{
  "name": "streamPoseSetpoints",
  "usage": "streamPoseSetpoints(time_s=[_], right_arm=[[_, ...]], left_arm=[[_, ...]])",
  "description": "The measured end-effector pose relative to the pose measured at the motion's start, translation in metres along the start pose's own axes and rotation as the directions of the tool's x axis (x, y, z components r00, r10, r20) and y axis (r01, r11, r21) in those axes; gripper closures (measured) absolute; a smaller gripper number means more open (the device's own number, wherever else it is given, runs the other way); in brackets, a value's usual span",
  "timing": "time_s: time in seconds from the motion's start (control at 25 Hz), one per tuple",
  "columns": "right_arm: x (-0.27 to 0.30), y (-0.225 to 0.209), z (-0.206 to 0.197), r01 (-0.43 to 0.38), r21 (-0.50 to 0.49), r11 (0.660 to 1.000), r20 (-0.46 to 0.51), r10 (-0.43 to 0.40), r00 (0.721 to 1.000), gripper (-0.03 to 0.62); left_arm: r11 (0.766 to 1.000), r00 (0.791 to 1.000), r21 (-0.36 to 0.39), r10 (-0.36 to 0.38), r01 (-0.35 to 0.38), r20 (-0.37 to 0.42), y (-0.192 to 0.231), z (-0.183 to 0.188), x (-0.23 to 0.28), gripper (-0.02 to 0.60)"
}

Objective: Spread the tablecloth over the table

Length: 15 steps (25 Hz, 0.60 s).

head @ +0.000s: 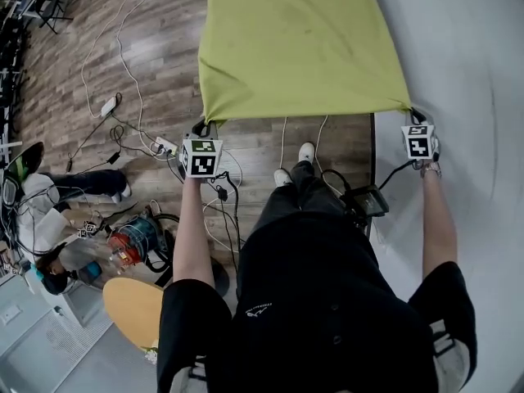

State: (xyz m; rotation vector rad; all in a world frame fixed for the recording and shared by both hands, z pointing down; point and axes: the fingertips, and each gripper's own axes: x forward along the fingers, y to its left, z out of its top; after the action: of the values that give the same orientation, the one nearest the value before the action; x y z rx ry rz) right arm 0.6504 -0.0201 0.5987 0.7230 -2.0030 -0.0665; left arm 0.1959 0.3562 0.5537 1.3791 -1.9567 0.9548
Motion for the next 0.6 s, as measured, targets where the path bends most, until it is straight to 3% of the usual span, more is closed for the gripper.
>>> streamPoseSetpoints(time_s=[0.12, 0.4, 0.48, 0.6], right_arm=[[0.003, 0.001, -0.005, -0.043, -0.038, 0.998, -0.015, 0.042, 0.999, 0.583], [-0.009, 0.002, -0.01, -0.155, -0.069, 0.985, -0.06, 0.151, 0.987, 0.582], [-0.015, 0.001, -0.008, -0.148, -0.079, 0.986, -0.059, 0.143, 0.988, 0.58], [-0.007, 0.005, -0.009, -0.13, -0.082, 0.988, -0.069, 0.125, 0.99, 0.576]], left_arm=[[0.994, 0.996, -0.058, -0.093, 0.092, -0.006, -0.001, -0.001, 0.0, 0.572], [0.973, 0.973, -0.018, -0.231, 0.231, -0.022, -0.001, 0.008, -0.025, 0.572], [0.976, 0.975, -0.008, -0.219, 0.219, -0.019, 0.001, 0.005, -0.028, 0.572], [0.99, 0.99, 0.035, -0.138, 0.139, -0.038, 0.002, -0.003, -0.013, 0.571]])
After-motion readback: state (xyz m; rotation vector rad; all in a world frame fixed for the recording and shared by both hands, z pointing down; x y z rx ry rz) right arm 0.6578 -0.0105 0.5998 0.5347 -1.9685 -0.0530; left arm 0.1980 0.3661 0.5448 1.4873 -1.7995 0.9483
